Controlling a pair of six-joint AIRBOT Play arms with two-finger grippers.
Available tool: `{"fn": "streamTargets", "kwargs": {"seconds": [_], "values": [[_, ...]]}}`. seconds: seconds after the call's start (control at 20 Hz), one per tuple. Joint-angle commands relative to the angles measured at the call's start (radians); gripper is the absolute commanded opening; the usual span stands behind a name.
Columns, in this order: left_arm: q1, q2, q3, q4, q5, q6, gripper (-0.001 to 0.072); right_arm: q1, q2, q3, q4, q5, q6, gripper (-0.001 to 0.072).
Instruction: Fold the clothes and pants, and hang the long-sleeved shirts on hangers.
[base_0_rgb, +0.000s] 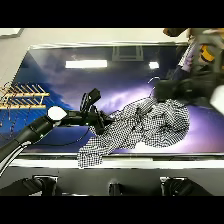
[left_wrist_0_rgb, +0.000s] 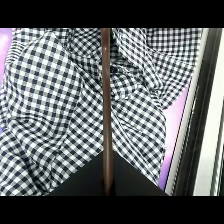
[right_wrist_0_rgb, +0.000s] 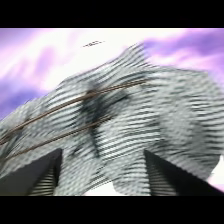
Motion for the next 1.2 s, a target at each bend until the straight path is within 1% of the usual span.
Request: {"fn": "streamTargets", "kwargs": {"seconds": [0.0, 0.05, 0.1, 0.15, 0.2, 0.25, 0.3, 0.35, 0.4, 0.45, 0.5, 0.7, 0.85, 0.9, 1.0, 1.1, 1.15], "values": [[-0.001, -0.001, 0.001, -0.004, 0.008, 0.001, 0.0019, -0.157, 0.079, 0.000, -0.155, 0.041, -0.002, 0.0620], [0.000, -0.001, 0.001, -0.003, 0.008, 0.001, 0.0019, -0.283, 0.089, 0.000, -0.101, 0.025, -0.042, 0.0621], [0.000, -0.001, 0.001, -0.003, 0.008, 0.001, 0.0019, -0.422, 0.088, -0.001, -0.018, -0.002, -0.128, 0.0621], [0.000, -0.001, 0.001, -0.003, 0.008, 0.001, 0.0019, -0.546, 0.079, -0.006, 0.081, -0.038, -0.275, 0.0618], [0.000, -0.001, 0.001, -0.003, 0.009, 0.001, 0.0019, -0.657, 0.064, -0.019, 0.181, -0.061, -0.481, 0.0615], [0.000, -0.001, 0.001, -0.003, 0.009, 0.001, 0.0019, -0.730, 0.043, -0.032, 0.259, -0.050, -0.661, 0.0615], [0.000, -0.001, 0.001, -0.003, 0.008, 0.001, 0.0019, -0.779, 0.023, -0.043, 0.369, -0.043, -0.797, 0.0615], [0.000, -0.001, 0.001, -0.003, 0.008, 0.001, 0.0019, -0.819, 0.003, -0.056, 0.501, -0.049, -0.905, 0.0615], [0.000, -0.001, 0.001, -0.003, 0.008, 0.001, 0.0019, -0.821, -0.027, -0.062, 0.583, -0.025, -1.062, 0.0616], [0.000, -0.001, 0.001, -0.003, 0.009, 0.001, 0.0019, -0.820, -0.062, -0.063, 0.632, 0.000, -1.198, 0.0615], [0.000, -0.001, 0.001, -0.003, 0.009, 0.001, 0.0019, -0.820, -0.102, -0.063, 0.676, 0.018, -1.286, 0.0610], [0.000, -0.001, 0.001, -0.003, 0.009, 0.001, 0.0020, -0.821, -0.243, -0.063, 0.739, -0.048, -1.471, 0.0606], [0.000, -0.001, 0.001, -0.003, 0.009, 0.001, 0.0020, -0.805, -0.320, -0.063, 0.784, -0.019, -1.507, 0.0582], [0.000, -0.001, 0.001, -0.003, 0.009, 0.001, 0.0020, -0.785, -0.336, -0.063, 0.784, -0.020, -1.521, 0.0554], [0.000, -0.001, 0.001, -0.003, 0.009, 0.001, 0.0020, -0.755, -0.364, -0.063, 0.786, -0.026, -1.580, 0.0539], [0.000, -0.001, 0.001, -0.003, 0.009, 0.001, 0.0020, -0.746, -0.399, -0.063, 0.781, -0.035, -1.589, 0.0537], [0.000, -0.001, 0.001, -0.003, 0.009, 0.001, 0.0020, -0.747, -0.414, -0.063, 0.780, -0.046, -1.589, 0.0519]]}}
